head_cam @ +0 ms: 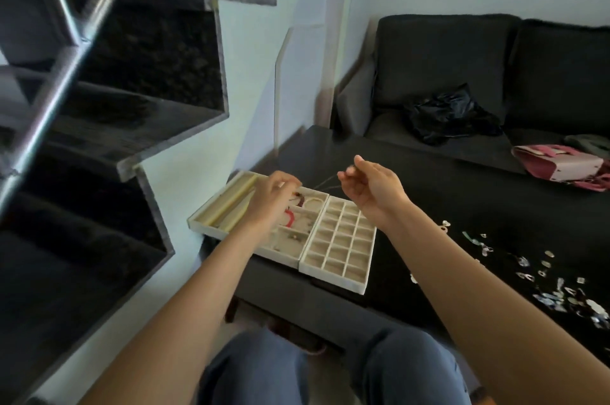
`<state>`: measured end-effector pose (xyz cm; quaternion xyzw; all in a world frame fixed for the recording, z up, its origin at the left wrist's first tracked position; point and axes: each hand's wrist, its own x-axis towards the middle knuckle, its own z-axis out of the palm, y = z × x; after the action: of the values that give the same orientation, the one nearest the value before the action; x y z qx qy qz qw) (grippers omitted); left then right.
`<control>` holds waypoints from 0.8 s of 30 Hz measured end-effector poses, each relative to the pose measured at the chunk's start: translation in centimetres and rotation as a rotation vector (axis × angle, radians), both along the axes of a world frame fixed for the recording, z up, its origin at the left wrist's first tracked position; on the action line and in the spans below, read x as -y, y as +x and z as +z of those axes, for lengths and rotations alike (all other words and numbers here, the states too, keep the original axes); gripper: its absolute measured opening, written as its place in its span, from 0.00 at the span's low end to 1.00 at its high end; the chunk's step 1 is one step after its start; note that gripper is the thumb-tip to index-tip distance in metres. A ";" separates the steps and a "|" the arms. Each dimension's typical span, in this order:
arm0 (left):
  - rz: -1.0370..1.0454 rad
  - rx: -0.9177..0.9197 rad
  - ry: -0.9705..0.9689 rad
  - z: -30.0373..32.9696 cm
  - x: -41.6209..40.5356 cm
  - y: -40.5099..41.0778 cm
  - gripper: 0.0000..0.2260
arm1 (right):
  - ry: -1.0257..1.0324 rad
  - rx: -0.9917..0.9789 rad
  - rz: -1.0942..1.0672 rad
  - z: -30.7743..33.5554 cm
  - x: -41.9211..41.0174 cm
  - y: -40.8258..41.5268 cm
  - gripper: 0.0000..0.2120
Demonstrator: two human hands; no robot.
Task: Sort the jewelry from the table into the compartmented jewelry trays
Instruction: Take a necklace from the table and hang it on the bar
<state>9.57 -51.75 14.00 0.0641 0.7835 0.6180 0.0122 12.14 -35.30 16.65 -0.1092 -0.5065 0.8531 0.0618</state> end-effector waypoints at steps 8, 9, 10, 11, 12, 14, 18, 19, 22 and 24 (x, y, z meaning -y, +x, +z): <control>-0.124 -0.015 -0.049 -1.0 2.5 -0.4 0.03 | 0.168 0.009 0.144 0.3 3.8 -2.9 0.02; -0.107 0.006 -0.045 -1.0 2.7 -0.5 0.04 | 0.187 0.011 0.158 0.3 4.0 -3.1 0.02; -0.091 0.030 -0.027 -0.9 2.9 -0.4 0.06 | 0.208 0.013 0.165 0.3 4.2 -3.2 0.02; -0.075 0.056 0.002 -0.8 3.1 -0.4 0.08 | 0.230 0.013 0.171 0.3 4.2 -3.3 0.03; -0.057 0.078 0.036 -0.7 3.3 -0.3 0.09 | 0.255 0.007 0.182 0.3 4.3 -3.4 0.04; -0.041 0.091 0.100 -0.5 3.8 0.0 0.08 | 0.318 -0.007 0.207 0.1 4.2 -3.3 0.09; -0.041 0.050 0.228 -1.4 4.4 0.7 0.06 | 0.514 0.017 0.231 -0.9 4.2 -2.3 0.13; -0.025 0.046 0.255 -1.9 4.5 0.6 0.06 | 0.579 0.029 0.231 -1.4 4.3 -2.1 0.12; 0.010 0.055 0.276 -3.4 4.4 0.3 0.05 | 0.731 0.045 0.258 -3.1 4.6 -2.0 0.11; 0.024 0.060 0.270 -4.4 4.1 0.0 0.04 | 0.795 0.033 0.290 -4.3 4.8 -2.2 0.08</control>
<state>9.57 -55.89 9.61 0.0374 0.6930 0.7197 0.0196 9.98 -40.14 12.37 -0.0179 -0.8072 0.5892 -0.0296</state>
